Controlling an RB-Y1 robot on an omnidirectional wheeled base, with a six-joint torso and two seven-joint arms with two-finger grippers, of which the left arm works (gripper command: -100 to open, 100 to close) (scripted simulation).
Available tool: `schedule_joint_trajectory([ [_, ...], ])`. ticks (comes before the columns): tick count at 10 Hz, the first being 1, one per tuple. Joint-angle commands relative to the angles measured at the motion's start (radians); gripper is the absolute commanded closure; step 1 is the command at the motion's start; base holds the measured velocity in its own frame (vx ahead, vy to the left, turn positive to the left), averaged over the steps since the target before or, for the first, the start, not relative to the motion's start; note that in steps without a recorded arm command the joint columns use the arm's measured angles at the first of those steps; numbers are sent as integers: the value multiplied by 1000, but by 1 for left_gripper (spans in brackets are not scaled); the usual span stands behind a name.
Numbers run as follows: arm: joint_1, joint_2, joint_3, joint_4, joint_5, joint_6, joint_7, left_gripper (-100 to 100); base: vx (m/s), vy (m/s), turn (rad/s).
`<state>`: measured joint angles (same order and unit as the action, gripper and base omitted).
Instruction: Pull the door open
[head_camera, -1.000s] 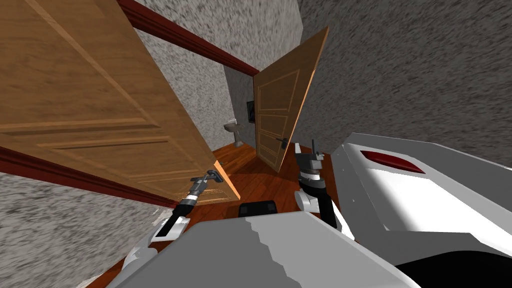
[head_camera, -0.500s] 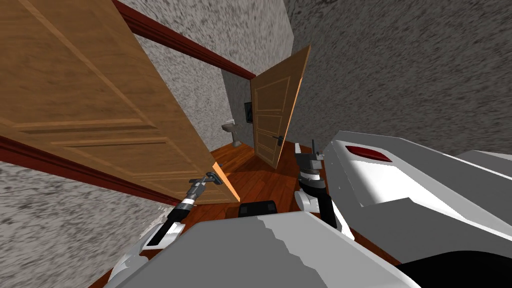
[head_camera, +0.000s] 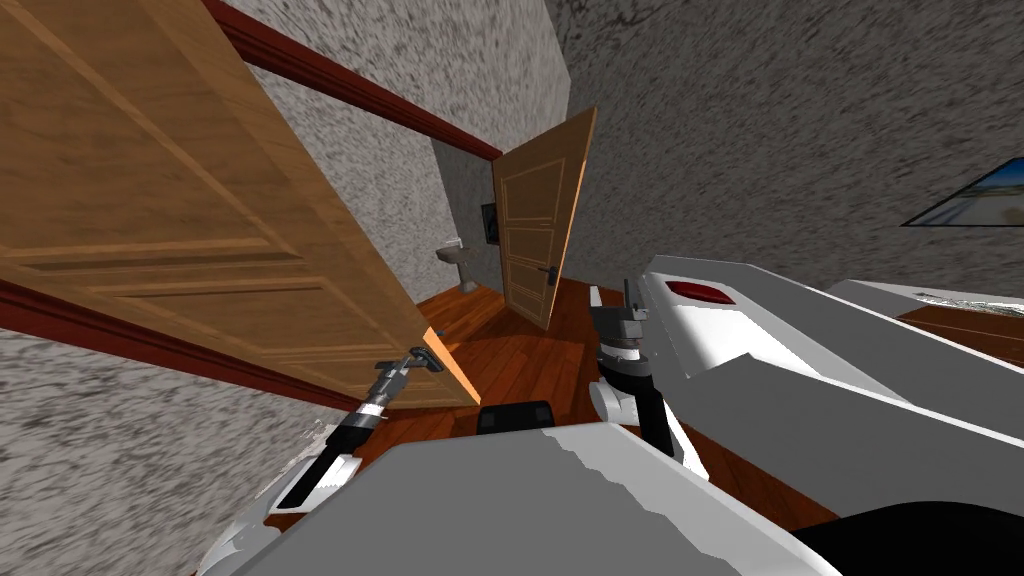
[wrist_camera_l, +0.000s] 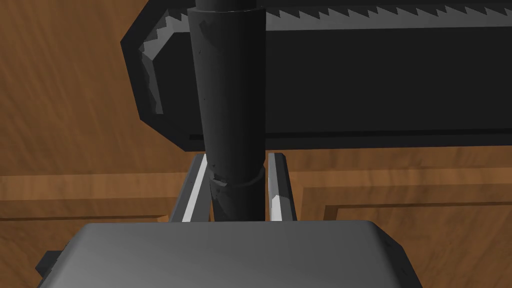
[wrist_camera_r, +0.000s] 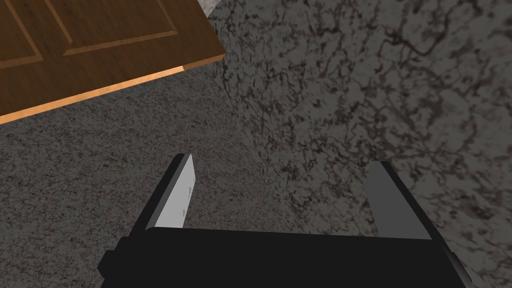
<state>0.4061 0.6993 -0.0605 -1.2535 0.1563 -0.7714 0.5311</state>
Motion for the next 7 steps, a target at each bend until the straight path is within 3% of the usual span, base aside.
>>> schedule_joint_trajectory([
  [1,15,16,0,10,1,-31,10,100,-201,79,-140],
  [5,39,40,-7,23,1,-82,26,100,-187,77,-119],
  [6,36,32,-17,16,-3,-73,24,100,-81,22,-32],
  [7,44,39,-22,27,-4,-96,29,100,-158,51,-174],
])
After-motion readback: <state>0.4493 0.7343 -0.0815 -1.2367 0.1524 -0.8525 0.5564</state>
